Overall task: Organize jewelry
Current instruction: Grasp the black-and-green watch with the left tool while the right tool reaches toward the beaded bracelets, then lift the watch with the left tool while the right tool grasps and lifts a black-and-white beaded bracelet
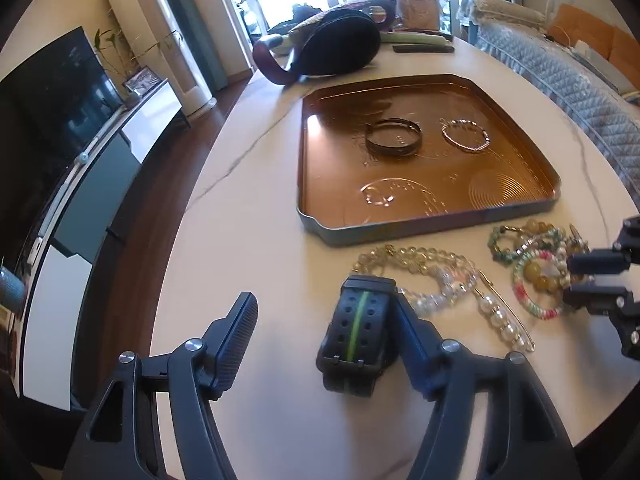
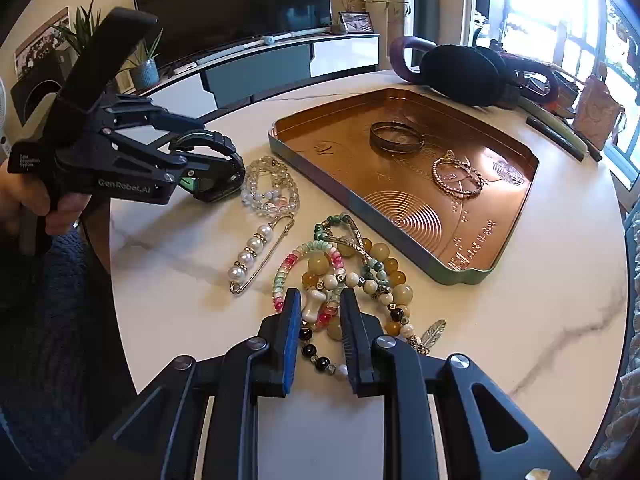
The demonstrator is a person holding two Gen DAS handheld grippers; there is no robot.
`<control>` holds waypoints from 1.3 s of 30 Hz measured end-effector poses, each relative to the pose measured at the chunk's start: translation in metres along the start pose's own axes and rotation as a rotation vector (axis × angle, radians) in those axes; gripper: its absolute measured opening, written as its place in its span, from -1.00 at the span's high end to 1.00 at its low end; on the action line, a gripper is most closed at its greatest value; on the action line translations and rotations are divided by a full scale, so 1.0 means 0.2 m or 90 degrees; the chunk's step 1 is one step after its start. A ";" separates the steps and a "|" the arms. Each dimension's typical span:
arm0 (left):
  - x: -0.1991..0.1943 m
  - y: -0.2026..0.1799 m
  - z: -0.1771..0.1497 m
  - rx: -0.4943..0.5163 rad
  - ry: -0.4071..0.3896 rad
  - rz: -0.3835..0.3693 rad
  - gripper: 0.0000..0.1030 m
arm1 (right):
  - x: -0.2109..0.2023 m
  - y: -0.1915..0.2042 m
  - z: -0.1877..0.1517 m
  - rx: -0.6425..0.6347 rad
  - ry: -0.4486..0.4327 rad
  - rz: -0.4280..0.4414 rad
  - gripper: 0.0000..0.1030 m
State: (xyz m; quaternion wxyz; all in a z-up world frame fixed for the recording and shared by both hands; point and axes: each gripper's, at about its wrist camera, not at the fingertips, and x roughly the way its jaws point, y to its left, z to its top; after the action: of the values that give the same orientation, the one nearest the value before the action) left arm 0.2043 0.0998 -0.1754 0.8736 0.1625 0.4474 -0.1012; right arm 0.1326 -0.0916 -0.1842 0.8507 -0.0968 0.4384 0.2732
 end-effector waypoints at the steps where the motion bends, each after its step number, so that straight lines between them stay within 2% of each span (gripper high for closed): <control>1: 0.01 0.01 0.00 -0.002 0.005 0.000 -0.32 | 0.00 0.00 0.00 0.000 -0.001 -0.002 0.67; 2: 0.03 0.01 0.01 -0.002 0.013 -0.005 -0.27 | -0.01 0.00 0.00 0.000 -0.003 -0.003 0.71; 4: 0.03 0.01 0.01 -0.005 0.014 -0.035 0.31 | -0.02 0.00 0.00 0.001 -0.013 -0.006 0.79; 5: 0.03 0.01 0.01 -0.009 0.019 -0.047 0.53 | -0.04 0.00 0.00 0.003 -0.017 -0.005 0.96; 11: 0.00 -0.01 -0.01 -0.016 0.019 -0.072 0.54 | -0.10 -0.05 0.02 0.022 -0.040 -0.007 0.96; 16: -0.03 0.02 -0.02 -0.037 0.009 -0.078 0.54 | -0.09 -0.06 0.01 0.037 -0.032 0.001 0.95; 17: -0.03 0.03 -0.02 -0.044 0.010 -0.083 0.54 | -0.08 -0.06 0.01 0.042 -0.030 0.008 0.85; 22: -0.05 0.05 -0.02 -0.059 0.010 -0.088 0.54 | -0.06 -0.03 0.01 0.030 -0.027 0.010 0.73; 24: -0.05 0.04 -0.03 -0.056 0.009 -0.092 0.54 | -0.05 -0.01 0.01 0.022 -0.021 0.004 0.58; 26: -0.06 0.02 -0.03 -0.051 0.008 -0.098 0.53 | -0.02 0.01 0.00 0.011 -0.013 -0.002 0.52; 29: -0.06 0.00 -0.02 -0.044 0.006 -0.105 0.53 | 0.00 0.04 0.00 -0.008 -0.011 -0.039 0.53; 31: -0.06 0.00 -0.02 -0.042 0.006 -0.107 0.53 | 0.00 0.05 0.01 -0.011 -0.009 -0.043 0.76; 33: -0.06 -0.01 -0.02 -0.044 0.006 -0.108 0.53 | -0.01 0.02 0.01 0.004 -0.014 -0.035 0.83; 39: -0.06 -0.01 -0.01 -0.046 0.002 -0.111 0.53 | -0.09 -0.02 0.02 0.015 -0.046 -0.052 0.83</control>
State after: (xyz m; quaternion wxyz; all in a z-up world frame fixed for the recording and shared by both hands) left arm 0.1944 0.1001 -0.1667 0.8659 0.0914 0.4648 -0.1608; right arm 0.1295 -0.0999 -0.1683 0.8776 -0.0942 0.4061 0.2366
